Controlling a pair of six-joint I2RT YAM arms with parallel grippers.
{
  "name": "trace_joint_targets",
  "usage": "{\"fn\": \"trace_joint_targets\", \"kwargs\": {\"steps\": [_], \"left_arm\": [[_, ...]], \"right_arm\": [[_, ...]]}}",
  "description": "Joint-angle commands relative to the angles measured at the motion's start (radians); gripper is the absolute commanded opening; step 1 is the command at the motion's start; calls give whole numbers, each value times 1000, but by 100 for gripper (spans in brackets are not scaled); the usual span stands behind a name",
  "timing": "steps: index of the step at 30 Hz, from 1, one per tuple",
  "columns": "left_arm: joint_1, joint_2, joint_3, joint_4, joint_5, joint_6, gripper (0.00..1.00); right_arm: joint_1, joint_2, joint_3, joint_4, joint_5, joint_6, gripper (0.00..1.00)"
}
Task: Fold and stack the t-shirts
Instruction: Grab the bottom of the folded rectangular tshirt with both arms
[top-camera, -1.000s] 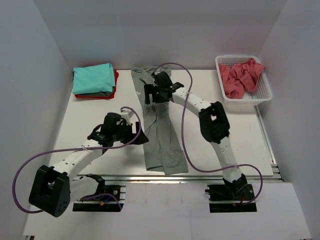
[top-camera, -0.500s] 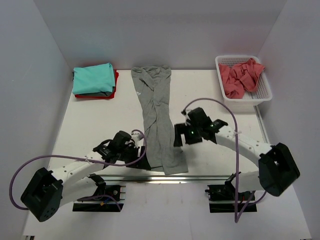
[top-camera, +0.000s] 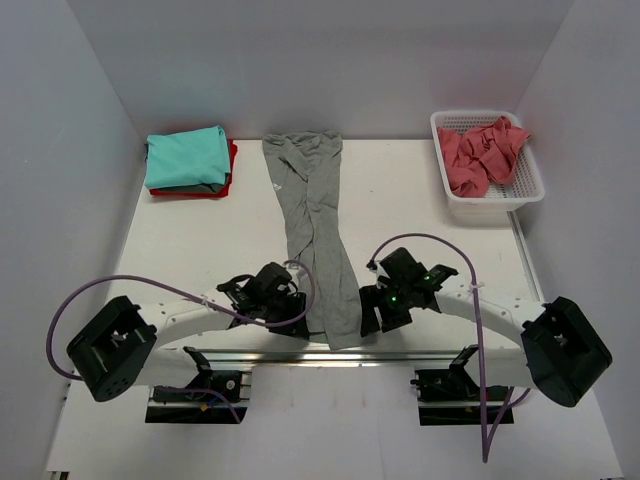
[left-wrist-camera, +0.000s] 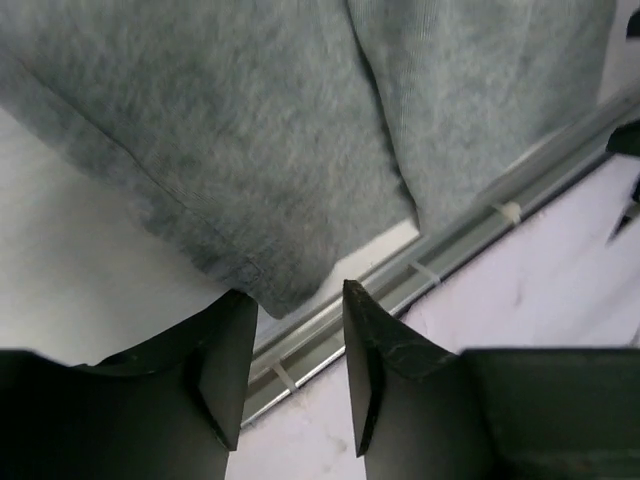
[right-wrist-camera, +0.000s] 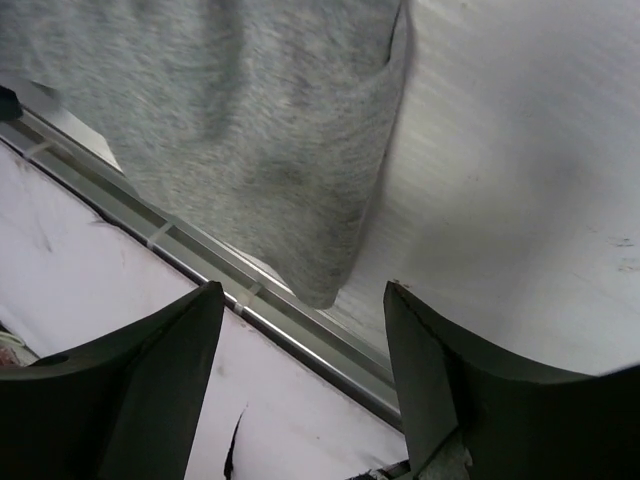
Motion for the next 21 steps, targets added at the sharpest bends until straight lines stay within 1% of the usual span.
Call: {"fn": "trace_joint_targets", "kwargs": {"steps": [1,2,4,6,7,9,10,11,12,13,14,15,16,19,21], "left_arm": [[-20,23,43,-51,-134,15,49],[-20,37,54,-51,-143,15,49],[-29,69,63,-42,-143,24,45],[-39,91,85,-53,-143,24,35],[-39,100,85,-53,-133,24,21],[-48,111,85,-53,-132,33,0],[-48,111,94,-62,-132,33,0],[-48,111,94,-89,-132,33,0],[-57,90,105,-109,-142,33,0],[-57,73,105,-131,-142,33,0],[-69,48,105,-151,-142,15,0],[-78,24,94,-161,-113,6,0],[-79,-28,70,-162,-55,-11,0],[-98,-81,60,-217,-7,-36,0],[-99,-105,80,-285,-7,-36,0]], "right_arm": [[9,17,-34,65,-39,14,70],[12,36,-34,70,-42,17,70],[15,58,-34,91,-55,14,67],[18,90,-29,104,-68,14,65],[21,101,-28,124,-70,17,60],[20,115,-26,133,-87,20,52],[21,116,-28,127,-93,22,40],[21,115,-28,115,-96,28,31],[21,95,-35,110,-105,32,19],[24,84,-41,105,-140,37,11],[24,55,-46,98,-156,42,0],[41,22,-48,93,-176,55,0],[47,9,-54,99,-246,58,0],[70,-64,-48,57,-236,69,0],[80,-74,-43,49,-231,77,0]]}}
